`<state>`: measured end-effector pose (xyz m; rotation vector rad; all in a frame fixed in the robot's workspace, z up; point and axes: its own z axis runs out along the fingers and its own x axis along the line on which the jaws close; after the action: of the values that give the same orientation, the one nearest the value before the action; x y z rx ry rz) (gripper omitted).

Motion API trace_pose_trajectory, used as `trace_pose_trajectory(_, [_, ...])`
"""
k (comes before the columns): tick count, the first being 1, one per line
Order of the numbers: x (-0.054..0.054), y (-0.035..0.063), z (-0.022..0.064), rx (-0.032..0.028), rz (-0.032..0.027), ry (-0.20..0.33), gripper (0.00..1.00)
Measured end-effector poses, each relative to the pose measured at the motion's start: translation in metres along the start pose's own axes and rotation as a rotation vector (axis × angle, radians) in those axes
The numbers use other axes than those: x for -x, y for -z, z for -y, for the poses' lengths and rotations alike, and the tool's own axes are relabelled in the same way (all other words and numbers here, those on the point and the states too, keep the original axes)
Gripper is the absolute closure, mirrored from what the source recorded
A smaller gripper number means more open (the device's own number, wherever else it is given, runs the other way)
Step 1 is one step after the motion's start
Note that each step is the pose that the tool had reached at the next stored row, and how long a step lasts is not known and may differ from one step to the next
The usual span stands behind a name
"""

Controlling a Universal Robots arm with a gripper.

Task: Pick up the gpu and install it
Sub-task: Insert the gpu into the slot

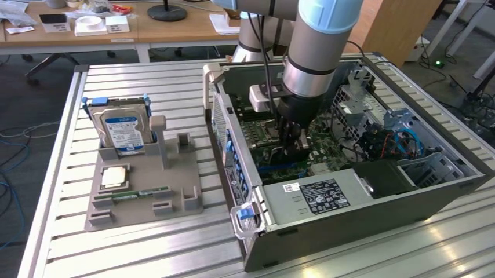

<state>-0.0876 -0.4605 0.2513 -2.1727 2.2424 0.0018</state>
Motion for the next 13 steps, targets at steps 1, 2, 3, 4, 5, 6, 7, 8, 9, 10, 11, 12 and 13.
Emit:
trace_pose_trajectory(1, [-0.0001,0.0005,0.0000,0.0001,-0.0001,0.000,0.74])
trace_pose_trajectory(2, [0.0000,0.0007,0.0000,0.0001,0.0002,0.000,0.74])
trace_pose_trajectory(3, [0.0000,0.0007,0.0000,0.0001,0.0002,0.000,0.74])
trace_pose_trajectory(4, [0.0000,0.0007,0.0000,0.0001,0.0002,0.000,0.74])
trace_pose_trajectory(5, [0.0000,0.0008,0.0000,0.0001,0.0000,0.000,0.74])
trace_pose_trajectory(6, [0.0000,0.0008,0.0000,0.0002,-0.0001,0.000,0.74])
trace_pose_trajectory(7, [0.0000,0.0008,0.0000,0.0003,-0.0002,0.000,0.74])
trace_pose_trajectory(8, [-0.0001,0.0008,-0.0001,0.0004,-0.0004,0.000,0.74])
trace_pose_trajectory(9, [-0.0001,0.0007,-0.0001,0.0004,-0.0005,0.000,0.74])
trace_pose_trajectory(10, [0.0000,0.0005,0.0000,0.0003,-0.0001,0.000,0.74])
trace_pose_trajectory(11, [0.0000,0.0005,0.0000,0.0002,-0.0001,-0.001,0.74])
trace_pose_trajectory(12, [0.0000,0.0005,0.0000,0.0003,-0.0001,0.000,0.74])
trace_pose_trajectory(13, [0.0000,0.0005,-0.0001,0.0003,-0.0001,0.000,0.74])
